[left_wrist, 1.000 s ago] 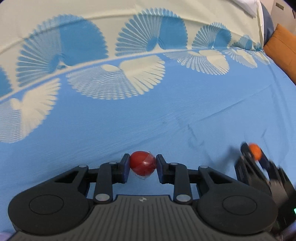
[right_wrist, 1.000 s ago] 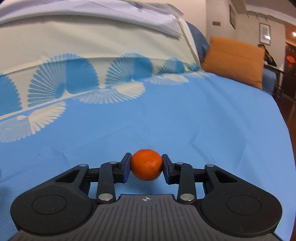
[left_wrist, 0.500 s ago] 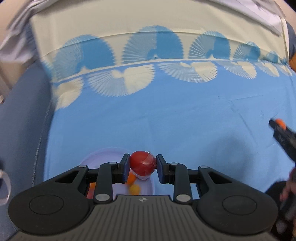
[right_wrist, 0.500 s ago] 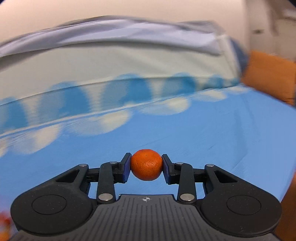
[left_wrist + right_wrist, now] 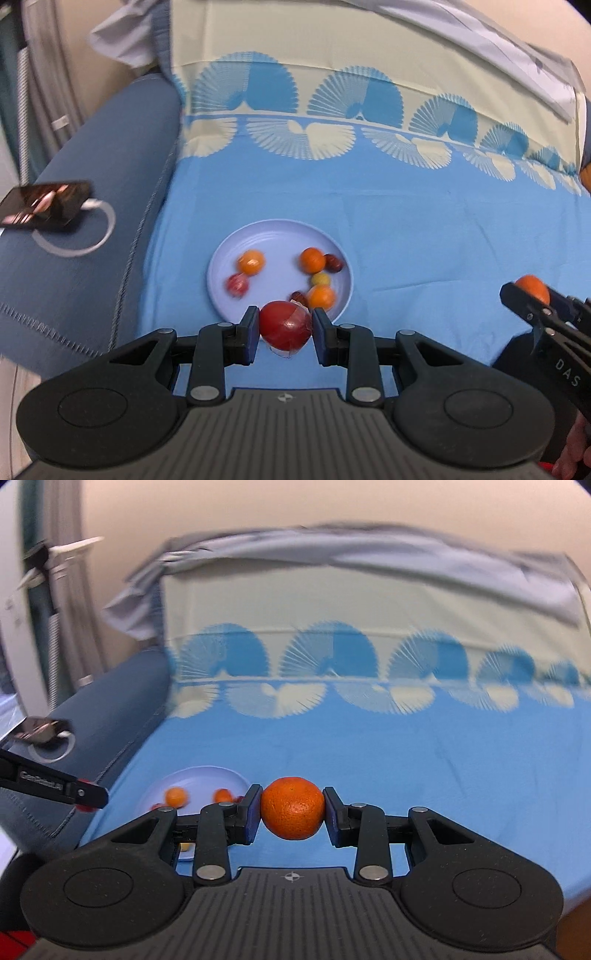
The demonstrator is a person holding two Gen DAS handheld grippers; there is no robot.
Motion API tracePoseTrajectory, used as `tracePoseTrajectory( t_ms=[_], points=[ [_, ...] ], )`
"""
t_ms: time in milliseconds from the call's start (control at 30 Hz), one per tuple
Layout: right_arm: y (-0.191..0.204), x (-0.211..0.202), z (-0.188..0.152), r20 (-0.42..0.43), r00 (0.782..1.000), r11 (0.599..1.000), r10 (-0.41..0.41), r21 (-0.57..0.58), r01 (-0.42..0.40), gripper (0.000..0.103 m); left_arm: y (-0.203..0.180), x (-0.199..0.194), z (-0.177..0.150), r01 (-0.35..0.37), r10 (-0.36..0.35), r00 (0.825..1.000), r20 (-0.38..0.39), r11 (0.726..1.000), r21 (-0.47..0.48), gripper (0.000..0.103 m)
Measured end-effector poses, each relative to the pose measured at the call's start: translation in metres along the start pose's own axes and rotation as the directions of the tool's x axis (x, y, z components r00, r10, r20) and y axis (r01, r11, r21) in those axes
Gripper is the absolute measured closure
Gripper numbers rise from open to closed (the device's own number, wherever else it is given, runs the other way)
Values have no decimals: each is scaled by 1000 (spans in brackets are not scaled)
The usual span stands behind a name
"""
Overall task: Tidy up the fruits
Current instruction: 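Carry the red wrapped fruit and mandarin over the plate with both tools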
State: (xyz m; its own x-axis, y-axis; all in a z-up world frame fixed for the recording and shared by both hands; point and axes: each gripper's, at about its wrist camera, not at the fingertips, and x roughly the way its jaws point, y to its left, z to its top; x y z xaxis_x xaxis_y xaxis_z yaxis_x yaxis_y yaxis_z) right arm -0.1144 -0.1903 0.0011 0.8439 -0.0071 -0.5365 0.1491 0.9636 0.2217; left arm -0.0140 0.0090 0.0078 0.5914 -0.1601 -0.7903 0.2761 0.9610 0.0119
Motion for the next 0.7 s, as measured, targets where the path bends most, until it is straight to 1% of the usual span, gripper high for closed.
tracePoseTrajectory(
  t_ms=[133, 300, 467, 700],
  points=[
    [21, -12, 2, 18, 999, 998, 28, -65, -27, 66, 20, -12, -15, -10, 11, 1000, 13, 999, -41, 70],
    [32, -18, 0, 8, 999, 995, 38, -94, -37, 66, 33, -17, -23, -15, 15, 1000, 12, 998, -65, 70],
    [38, -21, 0, 14, 999, 992, 38, -119, -36, 66, 39, -19, -23, -18, 20, 1000, 21, 996, -87, 70],
    [40, -18, -1, 2, 999, 990, 44, -131, -43, 66, 38, -18, -24, -15, 17, 1000, 26, 996, -88, 70]
  ],
)
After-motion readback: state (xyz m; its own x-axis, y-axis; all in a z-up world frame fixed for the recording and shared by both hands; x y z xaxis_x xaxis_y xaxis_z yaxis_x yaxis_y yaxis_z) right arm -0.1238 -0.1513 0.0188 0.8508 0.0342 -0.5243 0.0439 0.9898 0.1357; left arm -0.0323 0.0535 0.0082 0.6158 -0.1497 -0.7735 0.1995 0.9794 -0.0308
